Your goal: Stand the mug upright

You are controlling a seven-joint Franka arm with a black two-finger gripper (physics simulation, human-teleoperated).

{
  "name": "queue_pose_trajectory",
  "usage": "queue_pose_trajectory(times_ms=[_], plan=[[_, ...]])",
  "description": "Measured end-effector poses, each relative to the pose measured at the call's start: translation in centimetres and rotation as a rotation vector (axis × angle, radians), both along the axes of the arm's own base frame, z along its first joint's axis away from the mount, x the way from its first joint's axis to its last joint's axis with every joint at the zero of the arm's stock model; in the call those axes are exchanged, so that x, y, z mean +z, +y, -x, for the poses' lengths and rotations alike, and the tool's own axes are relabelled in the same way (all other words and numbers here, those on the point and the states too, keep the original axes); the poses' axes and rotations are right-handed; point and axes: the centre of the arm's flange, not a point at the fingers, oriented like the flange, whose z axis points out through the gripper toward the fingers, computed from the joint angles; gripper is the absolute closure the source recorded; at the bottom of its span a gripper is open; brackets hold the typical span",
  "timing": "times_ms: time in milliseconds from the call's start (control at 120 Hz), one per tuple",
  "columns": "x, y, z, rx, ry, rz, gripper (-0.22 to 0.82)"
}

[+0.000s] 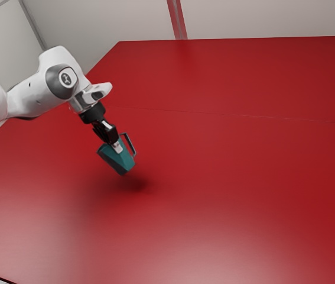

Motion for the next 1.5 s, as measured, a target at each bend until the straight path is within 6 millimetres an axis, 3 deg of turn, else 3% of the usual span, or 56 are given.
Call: queue_pose_trajectory(times_ms=[158,333,683,933,1100,1267,1500], plan=[[0.1,0.5,-0.4,-0.017,-0.020,-0.187,0.78],[-0.9,-0.5,-0.8,-0.014,-0.042,-0.312,0.78],[-5.3,-1.5,-1.6,0.069,-0.031,-0.370,0.78],[-7.3,-1.7,-2.0,0.123,-0.005,-0.381,0.78],[-7.4,-1.9,-2.0,0.149,0.000,-0.373,0.43],[-5.9,-1.8,-1.9,0.169,-0.017,-0.368,0.19],[2.1,-1.9,-1.7,0.207,-0.077,-0.336,0.06]])
